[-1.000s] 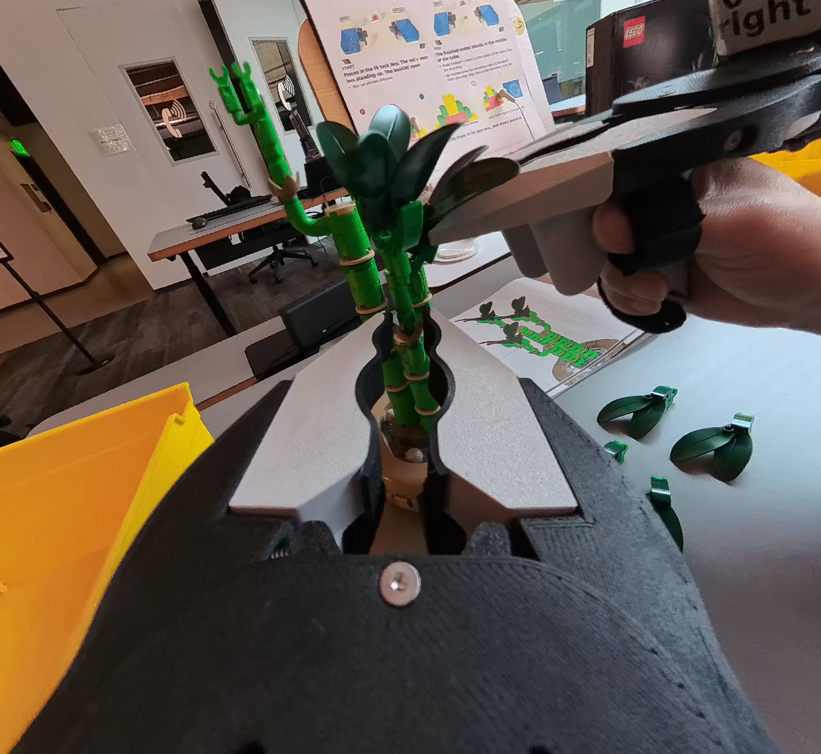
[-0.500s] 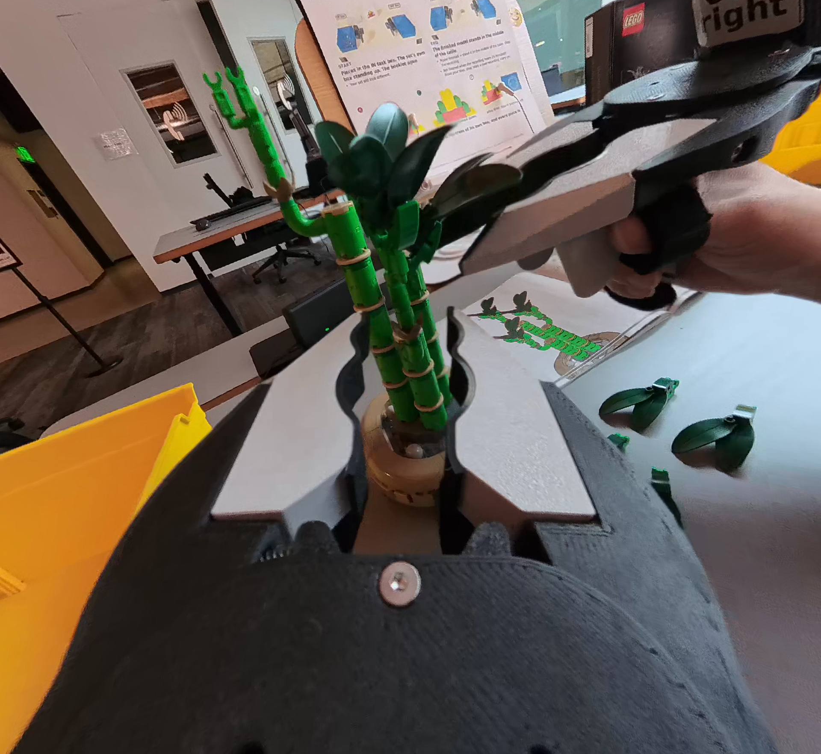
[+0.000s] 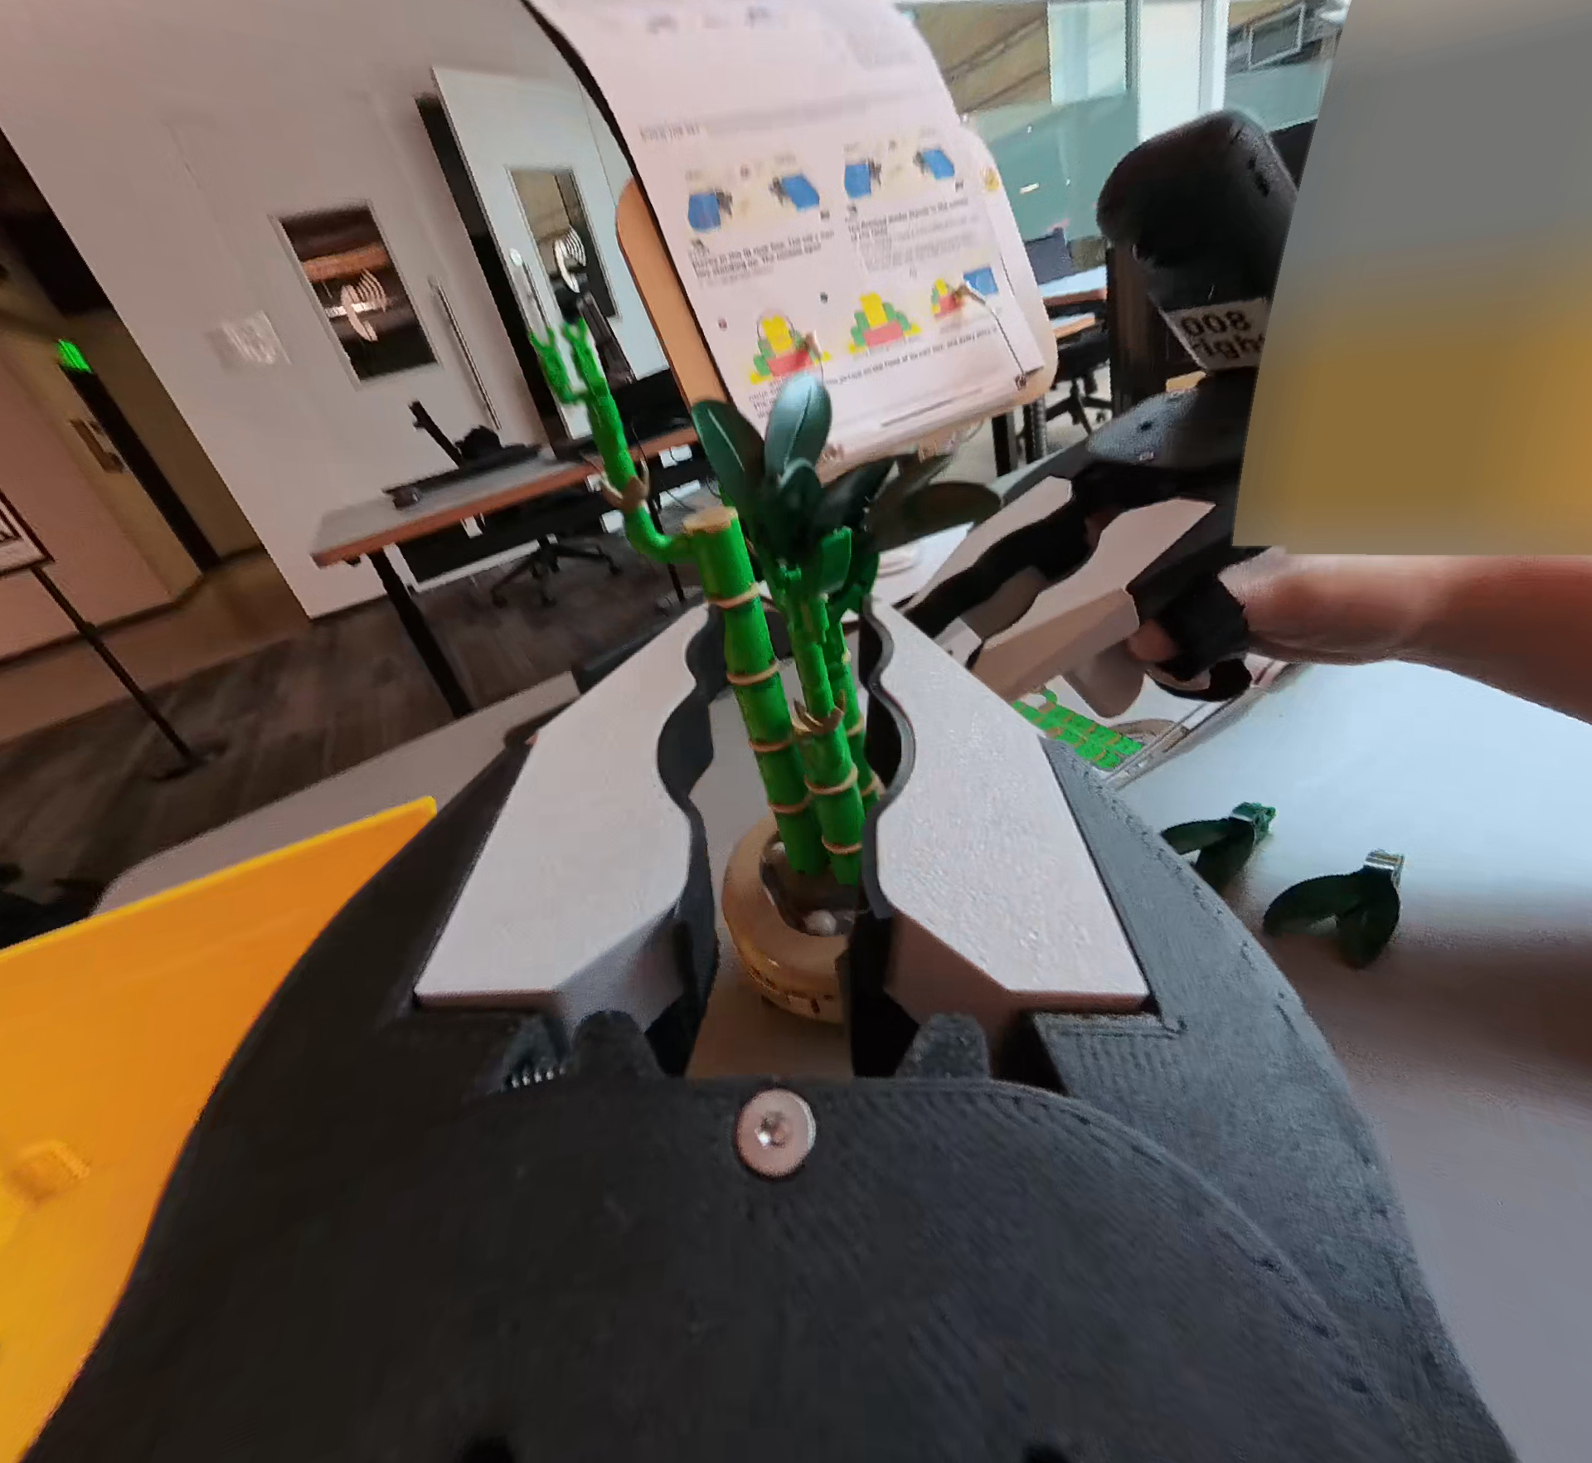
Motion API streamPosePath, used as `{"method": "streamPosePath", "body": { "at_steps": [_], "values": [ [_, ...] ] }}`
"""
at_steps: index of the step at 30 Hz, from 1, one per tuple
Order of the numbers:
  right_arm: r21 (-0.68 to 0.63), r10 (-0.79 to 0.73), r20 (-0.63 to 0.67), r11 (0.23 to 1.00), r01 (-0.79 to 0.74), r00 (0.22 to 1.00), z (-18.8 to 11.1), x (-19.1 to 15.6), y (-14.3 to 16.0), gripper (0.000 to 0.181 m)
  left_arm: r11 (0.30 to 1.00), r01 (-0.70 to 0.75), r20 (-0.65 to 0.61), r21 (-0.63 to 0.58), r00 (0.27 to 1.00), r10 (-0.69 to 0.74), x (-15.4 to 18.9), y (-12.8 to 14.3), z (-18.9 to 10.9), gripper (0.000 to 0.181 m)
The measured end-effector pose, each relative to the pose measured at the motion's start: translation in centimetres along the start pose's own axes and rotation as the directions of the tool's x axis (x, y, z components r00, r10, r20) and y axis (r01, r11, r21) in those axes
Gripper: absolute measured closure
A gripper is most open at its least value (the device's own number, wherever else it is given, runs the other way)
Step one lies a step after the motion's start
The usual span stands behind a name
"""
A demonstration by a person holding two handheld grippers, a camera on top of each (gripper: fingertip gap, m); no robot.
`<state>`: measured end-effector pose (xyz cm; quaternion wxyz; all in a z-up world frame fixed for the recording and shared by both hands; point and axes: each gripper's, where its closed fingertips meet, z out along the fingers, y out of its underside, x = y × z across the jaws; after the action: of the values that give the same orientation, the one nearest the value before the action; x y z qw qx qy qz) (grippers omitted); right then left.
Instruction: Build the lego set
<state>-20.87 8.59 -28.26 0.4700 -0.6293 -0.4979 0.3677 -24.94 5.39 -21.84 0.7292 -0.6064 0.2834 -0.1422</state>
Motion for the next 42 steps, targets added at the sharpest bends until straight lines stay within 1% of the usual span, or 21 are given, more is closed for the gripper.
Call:
{"method": "streamPosePath", "body": {
  "at_steps": [3,5,9,10,15,17,20,22,24,26,30,32,35,38,42],
  "values": [
    [-0.023,-0.041,-0.013,0.999,0.041,0.999,-0.4,0.1,0.0,0.141,0.998,-0.05,0.007,0.038,0.999,0.05,-0.5,-1.3,-0.7,0.149],
    [-0.008,-0.043,-0.018,0.999,0.043,0.999,-0.9,0.2,-0.6,0.141,0.992,-0.096,0.009,0.083,0.995,0.096,-0.8,-2.3,-1.2,0.147],
    [0.032,-0.044,-0.024,0.999,0.045,0.999,-1.8,0.3,-1.8,0.141,0.955,-0.261,-0.001,0.144,0.965,0.264,0.0,-3.7,-2.2,0.137],
    [0.04,-0.045,-0.025,0.998,0.046,0.999,-2.1,0.3,-2.1,0.141,0.939,-0.312,0.003,0.144,0.949,0.314,0.3,-3.8,-2.3,0.135],
    [0.1,-0.109,-0.008,0.989,0.109,0.994,-2.7,-1.0,-4.3,0.141,0.85,-0.516,0.029,0.104,0.856,0.516,1.8,-3.6,-2.3,0.141],
    [0.078,-0.11,0.007,0.991,0.109,0.994,-2.2,-1.7,-4.4,0.141,0.817,-0.569,0.037,0.094,0.822,0.568,2.5,-3.8,-2.2,0.139],
    [0.015,-0.127,0.028,0.992,0.126,0.992,-0.8,-2.5,-3.6,0.141,0.778,-0.626,0.029,0.052,0.78,0.625,3.0,-3.5,-1.8,0.137],
    [-0.021,-0.143,0.024,0.989,0.143,0.989,-0.1,-2.7,-2.9,0.14,0.76,-0.65,0.023,0.024,0.76,0.649,2.9,-3.2,-1.5,0.137],
    [-0.027,-0.134,0.025,0.991,0.134,0.991,0.4,-2.8,-2.7,0.141,0.759,-0.651,0.007,0.009,0.759,0.651,3.0,-3.0,-1.3,0.139],
    [-0.015,-0.112,0.017,0.994,0.112,0.994,0.7,-2.7,-2.9,0.141,0.759,-0.651,-0.015,0.002,0.759,0.651,3.2,-2.6,-1.4,0.146],
    [0.04,-0.066,0.021,0.997,0.066,0.998,0.9,-3.0,-3.9,0.142,0.742,-0.671,-0.017,0.008,0.741,0.671,3.6,-2.6,-1.8,0.149],
    [0.065,-0.038,0.035,0.997,0.036,0.999,1.0,-3.2,-4.4,0.143,0.741,-0.671,-0.022,0.015,0.741,0.672,3.8,-2.6,-1.9,0.15],
    [0.092,-0.002,0.019,0.996,0.0,1.0,1.2,-3.0,-4.9,0.148,0.742,-0.671,-0.026,0.008,0.741,0.671,3.8,-2.4,-2.0,0.149],
    [0.121,0.038,0.015,0.992,-0.04,0.999,1.4,-2.9,-5.3,0.15,0.757,-0.653,-0.037,0.012,0.756,0.653,3.8,-2.3,-2.1,0.149],
    [0.109,0.046,0.023,0.993,-0.049,0.999,1.9,-3.1,-4.9,0.151,0.762,-0.648,-0.058,0.011,0.76,0.647,4.0,-2.1,-2.2,0.15]
  ]
}}
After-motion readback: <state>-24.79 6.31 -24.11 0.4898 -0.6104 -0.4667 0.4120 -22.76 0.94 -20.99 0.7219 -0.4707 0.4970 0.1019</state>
